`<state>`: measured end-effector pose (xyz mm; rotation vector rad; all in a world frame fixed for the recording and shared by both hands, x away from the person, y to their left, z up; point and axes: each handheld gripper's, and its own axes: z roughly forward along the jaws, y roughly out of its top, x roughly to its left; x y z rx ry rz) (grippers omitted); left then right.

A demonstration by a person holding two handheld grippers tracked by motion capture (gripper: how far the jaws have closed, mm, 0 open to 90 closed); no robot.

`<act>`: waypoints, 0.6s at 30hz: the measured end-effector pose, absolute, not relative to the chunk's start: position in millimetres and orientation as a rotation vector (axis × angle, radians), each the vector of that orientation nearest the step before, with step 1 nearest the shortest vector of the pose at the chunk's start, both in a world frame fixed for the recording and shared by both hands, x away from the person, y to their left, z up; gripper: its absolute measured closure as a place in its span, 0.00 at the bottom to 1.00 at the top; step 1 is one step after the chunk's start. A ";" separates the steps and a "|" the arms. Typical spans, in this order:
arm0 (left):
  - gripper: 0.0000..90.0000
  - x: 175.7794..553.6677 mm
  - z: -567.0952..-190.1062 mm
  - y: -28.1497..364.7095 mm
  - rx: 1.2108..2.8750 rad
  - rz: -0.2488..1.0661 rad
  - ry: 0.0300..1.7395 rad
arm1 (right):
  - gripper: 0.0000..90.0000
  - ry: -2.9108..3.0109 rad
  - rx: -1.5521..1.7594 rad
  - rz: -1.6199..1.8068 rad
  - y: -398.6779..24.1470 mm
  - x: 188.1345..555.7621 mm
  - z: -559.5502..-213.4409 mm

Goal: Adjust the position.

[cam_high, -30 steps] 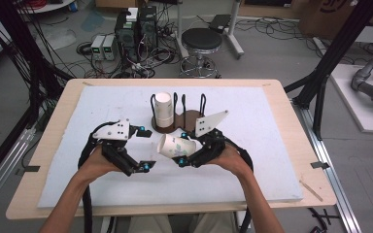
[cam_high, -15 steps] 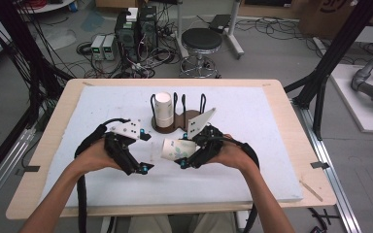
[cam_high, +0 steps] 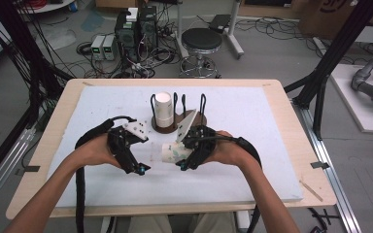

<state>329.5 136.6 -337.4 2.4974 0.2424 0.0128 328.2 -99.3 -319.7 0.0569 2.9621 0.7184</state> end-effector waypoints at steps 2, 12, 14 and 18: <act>0.02 329.8 -337.8 135.3 2.508 0.010 0.234 | 0.37 2.971 0.053 0.695 -97.2 328.3 -318.9; 0.02 331.8 -340.8 122.7 2.538 0.005 0.206 | 0.37 2.989 0.041 0.665 -91.4 330.0 -321.2; 0.02 332.7 -340.9 118.6 2.542 0.004 0.200 | 0.37 2.995 0.040 0.657 -90.3 330.5 -322.2; 0.02 333.9 -340.7 111.4 2.556 0.001 0.189 | 0.37 3.004 0.033 0.650 -87.9 332.2 -324.4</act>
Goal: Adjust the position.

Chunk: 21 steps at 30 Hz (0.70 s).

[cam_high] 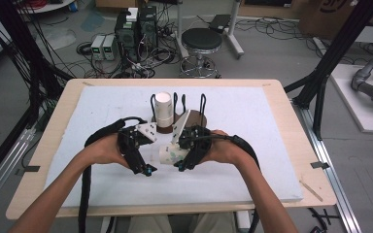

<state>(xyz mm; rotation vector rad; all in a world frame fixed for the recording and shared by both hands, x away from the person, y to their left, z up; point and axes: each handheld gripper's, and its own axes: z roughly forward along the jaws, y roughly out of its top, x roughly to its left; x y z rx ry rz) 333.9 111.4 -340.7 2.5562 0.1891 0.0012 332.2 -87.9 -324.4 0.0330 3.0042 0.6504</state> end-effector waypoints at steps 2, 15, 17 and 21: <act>0.02 334.4 -339.7 108.8 2.553 0.001 0.184 | 0.37 3.011 0.026 0.639 -86.8 332.5 -325.2; 0.02 335.9 -341.3 100.8 2.553 0.005 0.163 | 0.37 3.009 0.020 0.655 -84.9 331.9 -326.1; 0.02 336.3 -341.2 100.6 2.539 -0.001 0.167 | 0.37 3.007 0.015 0.656 -84.9 331.7 -325.9; 0.16 336.0 -340.7 99.6 2.522 -0.029 0.154 | 0.37 3.007 0.014 0.659 -84.6 331.0 -325.5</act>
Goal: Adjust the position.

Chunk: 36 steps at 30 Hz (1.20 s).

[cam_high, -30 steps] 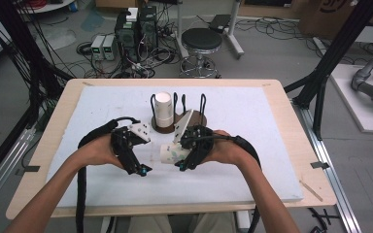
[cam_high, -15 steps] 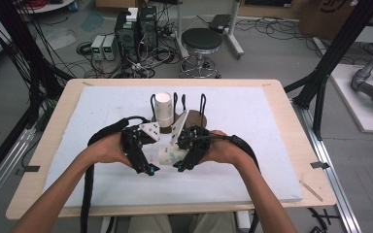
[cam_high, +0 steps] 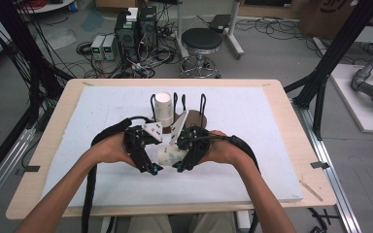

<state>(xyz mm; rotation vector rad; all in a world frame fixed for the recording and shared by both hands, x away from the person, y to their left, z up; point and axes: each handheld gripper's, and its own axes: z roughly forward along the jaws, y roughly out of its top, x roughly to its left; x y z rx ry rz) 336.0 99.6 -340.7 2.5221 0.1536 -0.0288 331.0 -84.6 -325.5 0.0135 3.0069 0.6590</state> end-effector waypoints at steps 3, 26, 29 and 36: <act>0.19 336.1 -340.8 98.3 2.523 -0.035 0.143 | 0.37 3.005 0.014 0.664 -84.8 330.7 -325.2; 0.40 338.4 -341.5 96.3 2.502 -0.109 0.093 | 0.38 3.018 -0.015 0.687 -83.8 331.3 -325.5; 0.41 338.7 -341.6 96.7 2.504 -0.107 0.086 | 0.38 3.021 -0.019 0.687 -83.5 331.2 -325.5; 0.41 338.2 -341.6 97.5 2.506 -0.100 0.095 | 0.31 3.021 -0.017 0.689 -82.4 331.8 -327.3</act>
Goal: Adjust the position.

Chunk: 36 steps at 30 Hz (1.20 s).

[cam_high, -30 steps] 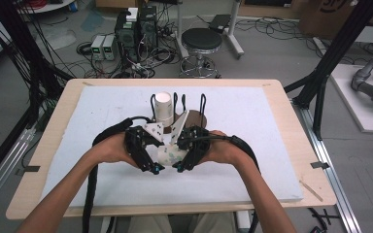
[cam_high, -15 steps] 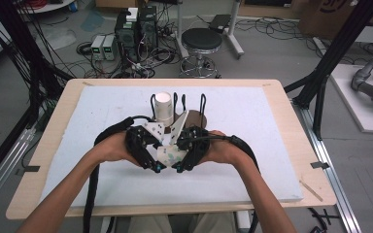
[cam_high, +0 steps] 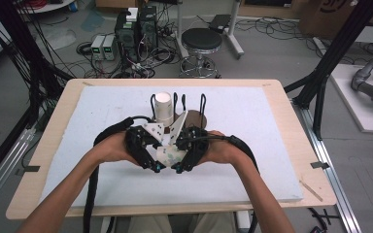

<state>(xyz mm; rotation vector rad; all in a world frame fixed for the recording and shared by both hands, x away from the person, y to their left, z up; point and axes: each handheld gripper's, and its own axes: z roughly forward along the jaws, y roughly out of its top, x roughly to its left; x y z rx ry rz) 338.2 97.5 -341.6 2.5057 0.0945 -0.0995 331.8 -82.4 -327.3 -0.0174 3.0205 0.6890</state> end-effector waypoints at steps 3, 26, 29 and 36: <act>0.41 339.3 -341.6 99.1 2.517 -0.092 0.111 | 0.22 3.014 -0.008 0.725 -82.8 332.5 -328.3; 0.41 339.1 -343.7 98.6 2.548 -0.083 0.109 | 0.18 2.964 0.045 0.810 -87.7 335.6 -323.6; 0.41 338.6 -343.8 98.3 2.545 -0.084 0.105 | 0.18 2.959 0.049 0.821 -90.0 335.2 -321.7; 0.41 338.2 -347.8 105.6 2.516 -0.085 0.131 | 0.18 2.929 0.058 0.917 -100.8 333.4 -314.1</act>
